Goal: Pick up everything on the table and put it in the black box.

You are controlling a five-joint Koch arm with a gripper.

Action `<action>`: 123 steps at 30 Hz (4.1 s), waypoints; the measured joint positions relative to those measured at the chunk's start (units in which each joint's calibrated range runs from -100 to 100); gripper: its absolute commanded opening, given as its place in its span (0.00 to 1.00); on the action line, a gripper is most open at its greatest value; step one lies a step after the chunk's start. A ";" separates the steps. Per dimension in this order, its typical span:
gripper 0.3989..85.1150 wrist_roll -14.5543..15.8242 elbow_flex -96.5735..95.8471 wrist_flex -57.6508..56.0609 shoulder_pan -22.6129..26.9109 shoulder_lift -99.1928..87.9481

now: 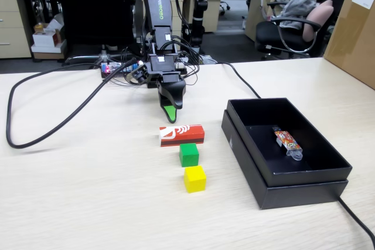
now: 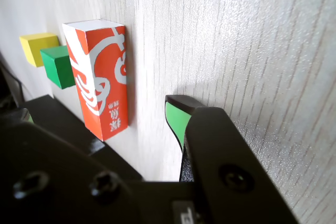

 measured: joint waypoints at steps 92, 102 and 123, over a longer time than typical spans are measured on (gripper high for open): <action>0.56 4.54 75.53 -81.50 1.86 44.59; 0.55 4.59 80.18 -81.50 1.66 55.98; 0.13 4.64 82.83 -81.41 1.32 65.10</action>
